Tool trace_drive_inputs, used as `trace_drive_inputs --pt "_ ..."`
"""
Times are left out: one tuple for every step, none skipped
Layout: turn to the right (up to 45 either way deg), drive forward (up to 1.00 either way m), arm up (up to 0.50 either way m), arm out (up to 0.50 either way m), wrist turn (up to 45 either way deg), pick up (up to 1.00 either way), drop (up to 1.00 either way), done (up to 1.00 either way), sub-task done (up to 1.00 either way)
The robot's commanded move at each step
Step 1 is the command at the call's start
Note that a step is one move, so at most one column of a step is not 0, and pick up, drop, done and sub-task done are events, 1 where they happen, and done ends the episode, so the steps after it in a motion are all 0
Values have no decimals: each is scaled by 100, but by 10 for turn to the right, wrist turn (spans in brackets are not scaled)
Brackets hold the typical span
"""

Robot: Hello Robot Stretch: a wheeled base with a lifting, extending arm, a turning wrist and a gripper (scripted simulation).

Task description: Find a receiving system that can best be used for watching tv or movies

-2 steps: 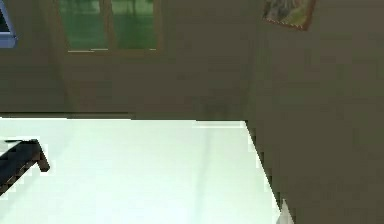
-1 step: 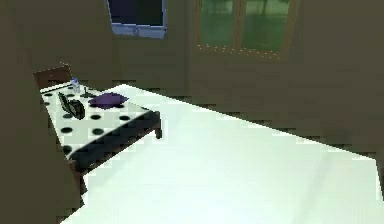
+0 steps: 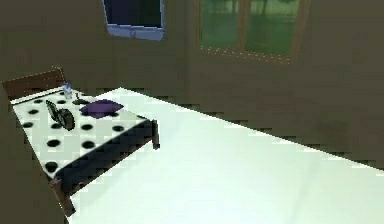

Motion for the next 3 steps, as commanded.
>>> trace_drive_inputs --pt "30 0 0 0 0 0 0 0 0" --pt "0 100 0 0 0 0 0 0 0" --pt "30 0 0 0 0 0 0 0 0"
